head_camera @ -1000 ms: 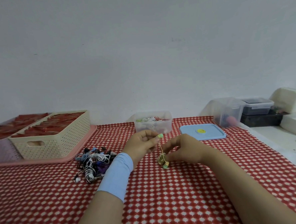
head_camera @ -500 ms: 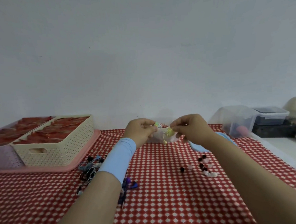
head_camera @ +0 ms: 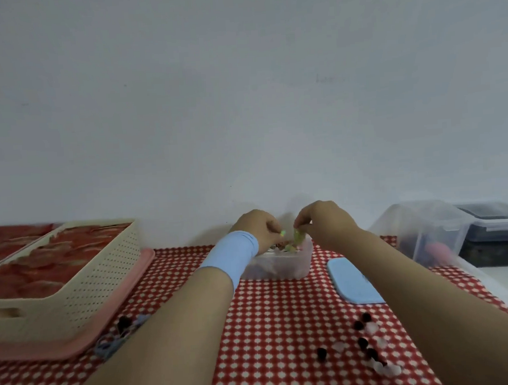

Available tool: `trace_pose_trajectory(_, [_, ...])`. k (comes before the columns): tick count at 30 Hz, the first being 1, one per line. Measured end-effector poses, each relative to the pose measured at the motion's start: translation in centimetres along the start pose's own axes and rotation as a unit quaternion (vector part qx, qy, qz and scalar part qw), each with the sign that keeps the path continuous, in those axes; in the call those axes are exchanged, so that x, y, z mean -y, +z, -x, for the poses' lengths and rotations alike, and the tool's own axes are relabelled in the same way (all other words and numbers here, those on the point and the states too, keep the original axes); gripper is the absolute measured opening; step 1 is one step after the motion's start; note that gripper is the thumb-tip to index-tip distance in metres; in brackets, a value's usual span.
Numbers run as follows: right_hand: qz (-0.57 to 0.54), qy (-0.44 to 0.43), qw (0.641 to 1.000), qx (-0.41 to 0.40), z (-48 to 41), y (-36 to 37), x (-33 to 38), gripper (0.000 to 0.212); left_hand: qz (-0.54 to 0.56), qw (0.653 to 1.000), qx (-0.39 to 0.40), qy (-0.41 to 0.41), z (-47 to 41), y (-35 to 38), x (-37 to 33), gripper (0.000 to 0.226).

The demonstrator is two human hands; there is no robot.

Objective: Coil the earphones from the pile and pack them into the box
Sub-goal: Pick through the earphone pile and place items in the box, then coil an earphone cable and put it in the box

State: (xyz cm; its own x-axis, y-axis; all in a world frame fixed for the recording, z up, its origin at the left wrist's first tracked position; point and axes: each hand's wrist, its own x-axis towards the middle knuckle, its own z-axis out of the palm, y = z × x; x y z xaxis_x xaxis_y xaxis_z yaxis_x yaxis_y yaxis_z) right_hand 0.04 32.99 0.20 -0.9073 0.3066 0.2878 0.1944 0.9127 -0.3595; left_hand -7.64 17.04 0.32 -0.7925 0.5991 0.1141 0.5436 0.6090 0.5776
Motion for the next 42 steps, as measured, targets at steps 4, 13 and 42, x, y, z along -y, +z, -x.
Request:
trace_pose_trajectory(4, [0.05,0.007,0.999,-0.002,-0.1,1.1,-0.5,0.018,-0.03,0.998,0.056,0.014,-0.3,0.9,0.8,0.024])
trace_pose_trajectory(13, [0.023,-0.012,0.994,0.103,0.3,1.5,-0.3,0.02,-0.034,0.997,0.06,0.029,0.7,0.7,1.4,0.017])
trace_pose_trajectory(42, [-0.063,-0.163,0.958,0.227,10.5,6.7,19.8,0.037,-0.144,0.982,0.099,-0.066,21.0,-9.8,13.0,0.022])
